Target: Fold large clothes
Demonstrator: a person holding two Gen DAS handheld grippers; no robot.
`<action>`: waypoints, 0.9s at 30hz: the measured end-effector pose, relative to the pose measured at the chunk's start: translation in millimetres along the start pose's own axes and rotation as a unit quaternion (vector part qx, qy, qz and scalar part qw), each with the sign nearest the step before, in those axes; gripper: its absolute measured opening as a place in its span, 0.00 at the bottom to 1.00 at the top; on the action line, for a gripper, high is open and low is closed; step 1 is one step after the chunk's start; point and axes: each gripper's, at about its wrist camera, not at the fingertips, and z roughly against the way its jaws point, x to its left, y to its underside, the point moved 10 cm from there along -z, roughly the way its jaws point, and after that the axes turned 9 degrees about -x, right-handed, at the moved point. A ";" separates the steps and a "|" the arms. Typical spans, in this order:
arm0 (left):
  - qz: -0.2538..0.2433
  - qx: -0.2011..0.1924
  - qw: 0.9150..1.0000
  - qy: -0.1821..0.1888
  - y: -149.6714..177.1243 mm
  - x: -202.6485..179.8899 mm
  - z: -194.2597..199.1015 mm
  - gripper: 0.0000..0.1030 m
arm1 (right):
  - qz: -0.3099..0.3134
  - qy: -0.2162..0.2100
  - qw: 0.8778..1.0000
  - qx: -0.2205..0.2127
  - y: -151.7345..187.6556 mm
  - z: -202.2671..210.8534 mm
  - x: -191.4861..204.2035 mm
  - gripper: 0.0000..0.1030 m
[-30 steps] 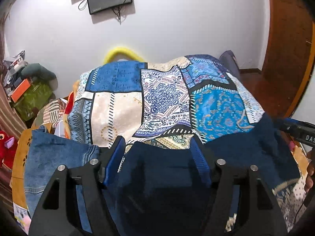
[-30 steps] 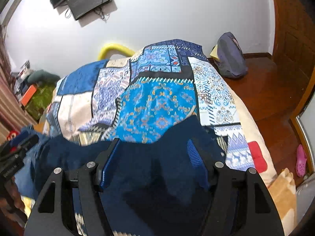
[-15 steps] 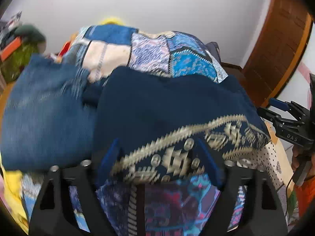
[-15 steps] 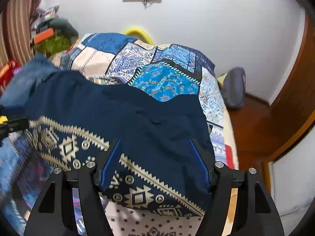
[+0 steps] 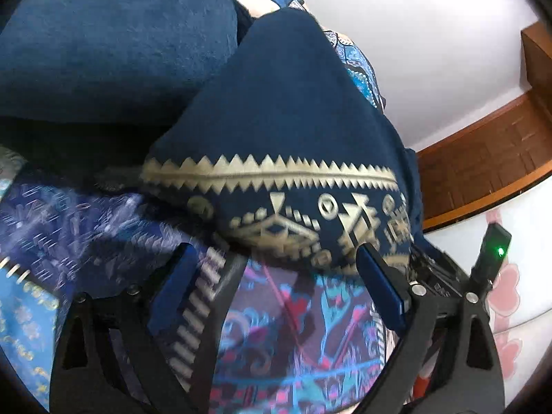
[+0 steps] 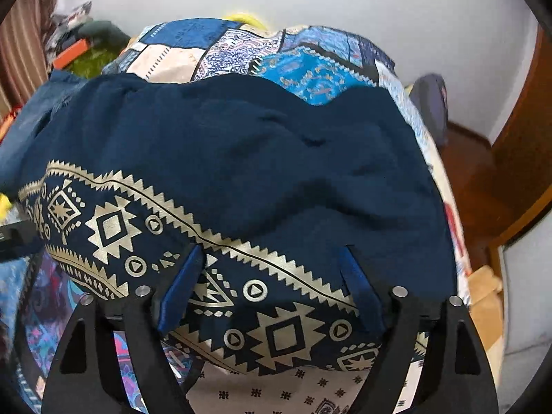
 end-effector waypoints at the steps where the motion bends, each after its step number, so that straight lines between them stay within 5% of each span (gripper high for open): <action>1: -0.002 -0.005 1.000 0.001 -2.5 -1.6 -2.6 0.91 | -0.009 -0.007 1.000 0.003 0.8 -0.7 -1.9 0.79; 10: 0.024 -0.053 0.998 0.029 -25.9 -40.5 -29.6 0.91 | -0.037 -0.019 0.999 0.003 5.6 -7.4 0.3 0.88; 17: 0.104 -0.081 0.991 0.002 -46.8 -49.7 -45.8 0.88 | -0.037 -0.014 0.999 0.010 6.6 -2.9 -1.3 0.88; 19: 0.113 -0.089 0.990 -0.004 -48.7 -52.6 -43.7 0.77 | -0.040 -0.011 0.999 0.016 7.3 -0.3 -4.1 0.88; 24: 0.068 -0.123 0.988 -0.065 -43.0 -69.7 -26.9 0.25 | -0.065 -0.010 0.998 0.020 3.7 14.1 -11.1 0.88; 27: 0.002 -0.141 0.986 -0.093 -49.0 -83.8 -4.8 0.14 | -0.060 -0.006 0.998 0.015 -0.3 25.9 -13.2 0.88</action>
